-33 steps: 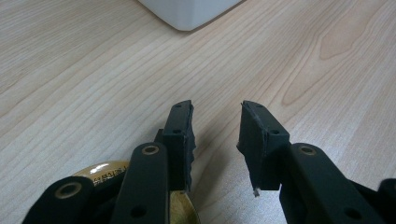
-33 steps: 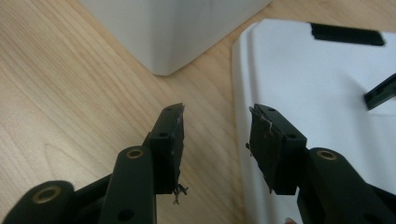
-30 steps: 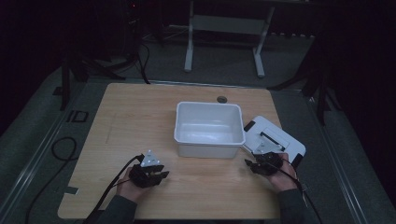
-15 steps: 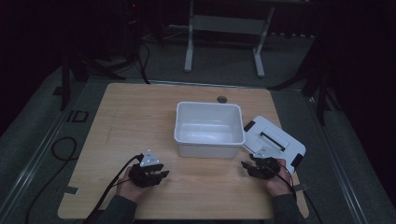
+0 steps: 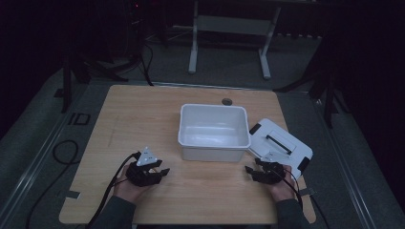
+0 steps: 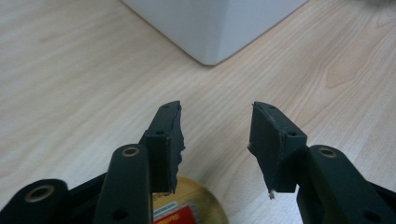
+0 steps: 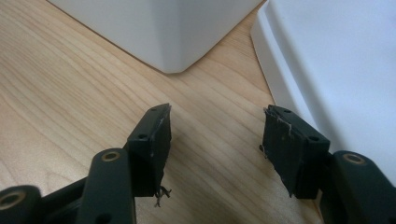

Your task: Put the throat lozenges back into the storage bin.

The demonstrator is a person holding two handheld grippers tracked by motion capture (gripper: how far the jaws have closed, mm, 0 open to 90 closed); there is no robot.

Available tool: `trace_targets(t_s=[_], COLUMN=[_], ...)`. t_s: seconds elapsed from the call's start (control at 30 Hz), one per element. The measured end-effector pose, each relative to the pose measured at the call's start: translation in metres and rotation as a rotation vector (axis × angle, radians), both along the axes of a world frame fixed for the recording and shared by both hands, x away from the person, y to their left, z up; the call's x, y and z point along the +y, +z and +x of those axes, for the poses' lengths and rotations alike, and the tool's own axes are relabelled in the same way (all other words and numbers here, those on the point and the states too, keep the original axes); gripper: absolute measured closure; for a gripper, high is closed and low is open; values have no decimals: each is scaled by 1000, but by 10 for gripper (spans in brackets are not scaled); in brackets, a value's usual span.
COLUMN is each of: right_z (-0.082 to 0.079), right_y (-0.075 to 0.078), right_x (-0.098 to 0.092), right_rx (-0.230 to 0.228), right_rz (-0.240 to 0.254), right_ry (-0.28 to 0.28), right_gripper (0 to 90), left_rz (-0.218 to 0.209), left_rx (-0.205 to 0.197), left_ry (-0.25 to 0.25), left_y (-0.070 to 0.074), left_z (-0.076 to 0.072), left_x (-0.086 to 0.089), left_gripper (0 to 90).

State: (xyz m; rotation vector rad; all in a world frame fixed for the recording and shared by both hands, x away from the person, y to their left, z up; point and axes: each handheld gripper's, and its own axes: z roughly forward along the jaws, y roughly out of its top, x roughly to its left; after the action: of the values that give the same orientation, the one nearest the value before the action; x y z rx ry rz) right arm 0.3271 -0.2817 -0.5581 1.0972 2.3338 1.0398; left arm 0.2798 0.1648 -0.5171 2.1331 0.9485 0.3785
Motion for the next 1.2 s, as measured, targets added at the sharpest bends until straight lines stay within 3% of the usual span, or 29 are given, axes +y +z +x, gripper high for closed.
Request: trace_targets(t_s=[0.1, 0.5, 0.77, 1.2], right_z=[0, 0, -1, -2], right_y=[0, 0, 0, 0], right_x=[0, 0, 1, 2], right_rx=[-2, 4, 5, 6], right_rz=[-2, -1, -1, -2], right_ry=[-3, -2, 3, 15], right_gripper=[401, 377, 370, 363], left_rz=[31, 76, 100, 183], left_rx=[-8, -23, -4, 35], left_ry=[6, 40, 35, -17], left_y=[6, 27, 27, 26], left_z=[1, 3, 2, 1], left_x=[6, 29, 35, 35], left_gripper=[513, 465, 462, 459])
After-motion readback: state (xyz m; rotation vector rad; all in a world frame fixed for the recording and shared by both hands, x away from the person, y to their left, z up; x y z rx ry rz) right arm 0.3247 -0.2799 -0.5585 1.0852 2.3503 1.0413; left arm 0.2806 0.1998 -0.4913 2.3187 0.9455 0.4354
